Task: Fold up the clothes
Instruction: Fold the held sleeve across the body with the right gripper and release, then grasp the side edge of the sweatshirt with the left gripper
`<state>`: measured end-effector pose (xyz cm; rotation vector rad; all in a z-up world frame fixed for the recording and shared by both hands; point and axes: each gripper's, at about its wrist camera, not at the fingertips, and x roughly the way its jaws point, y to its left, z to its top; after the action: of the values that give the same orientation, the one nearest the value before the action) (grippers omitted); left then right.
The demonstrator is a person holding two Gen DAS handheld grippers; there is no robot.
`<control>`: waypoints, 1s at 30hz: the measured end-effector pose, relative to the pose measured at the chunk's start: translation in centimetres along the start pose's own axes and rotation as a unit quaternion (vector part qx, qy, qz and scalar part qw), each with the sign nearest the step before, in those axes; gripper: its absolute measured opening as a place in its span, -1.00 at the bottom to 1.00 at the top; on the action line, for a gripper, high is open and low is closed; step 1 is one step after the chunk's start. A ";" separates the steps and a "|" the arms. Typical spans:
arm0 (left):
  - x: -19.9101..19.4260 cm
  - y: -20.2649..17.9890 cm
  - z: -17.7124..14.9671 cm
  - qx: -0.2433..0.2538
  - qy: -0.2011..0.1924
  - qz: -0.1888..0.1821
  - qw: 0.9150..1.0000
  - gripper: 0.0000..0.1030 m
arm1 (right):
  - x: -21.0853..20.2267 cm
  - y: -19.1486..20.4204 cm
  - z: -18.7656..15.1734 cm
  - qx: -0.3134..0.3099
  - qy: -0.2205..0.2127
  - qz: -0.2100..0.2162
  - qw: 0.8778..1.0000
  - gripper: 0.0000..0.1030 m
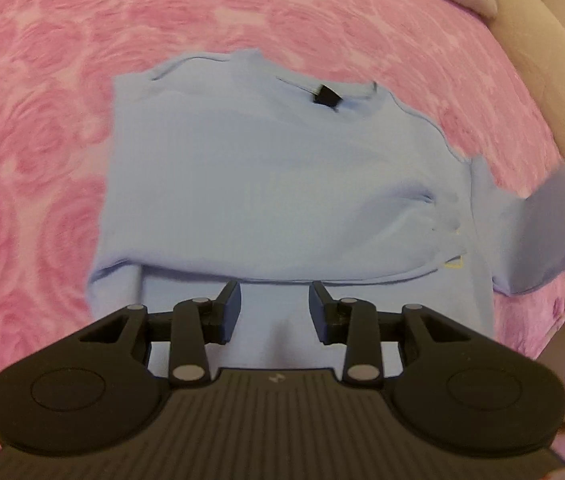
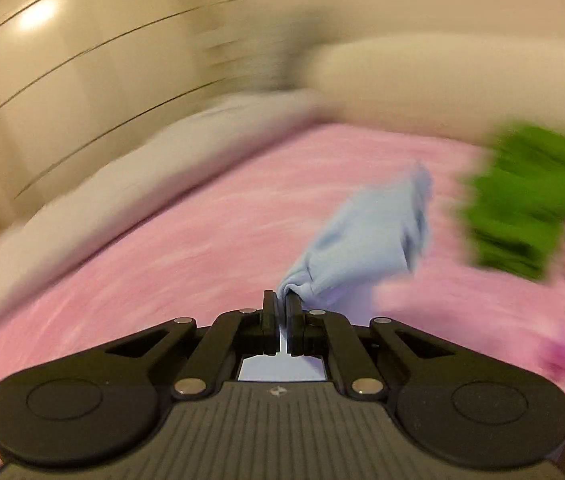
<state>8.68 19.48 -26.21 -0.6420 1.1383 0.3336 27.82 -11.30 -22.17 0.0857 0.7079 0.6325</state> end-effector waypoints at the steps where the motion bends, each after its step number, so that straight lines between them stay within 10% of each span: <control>1: -0.4 0.6 -0.2 -0.002 -0.002 -0.003 1.000 -0.39 | 0.5 3.2 -0.8 -0.031 0.023 0.033 0.999 -0.75; 4: -1.0 2.2 -0.7 -0.014 -0.002 -0.003 1.000 -0.39 | 2.6 9.5 -4.9 -0.100 0.118 0.066 0.986 -0.06; 10: -0.2 3.5 -2.1 -0.037 0.011 -0.030 0.999 -0.39 | 3.6 9.2 -9.8 -0.089 0.232 0.010 0.969 -0.08; 18: 5.0 0.7 -1.0 -0.114 0.001 -0.131 0.985 -0.41 | 2.3 -2.0 -7.7 0.065 0.244 -0.113 0.961 -0.02; 30: 11.8 0.0 0.4 -0.202 0.003 -0.170 0.965 -0.45 | 2.2 -5.8 -7.1 0.081 0.254 -0.127 0.955 0.12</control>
<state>13.69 18.89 -36.85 -1.1822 0.9482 0.2696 27.67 -15.73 -30.51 -0.0199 1.2480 0.3447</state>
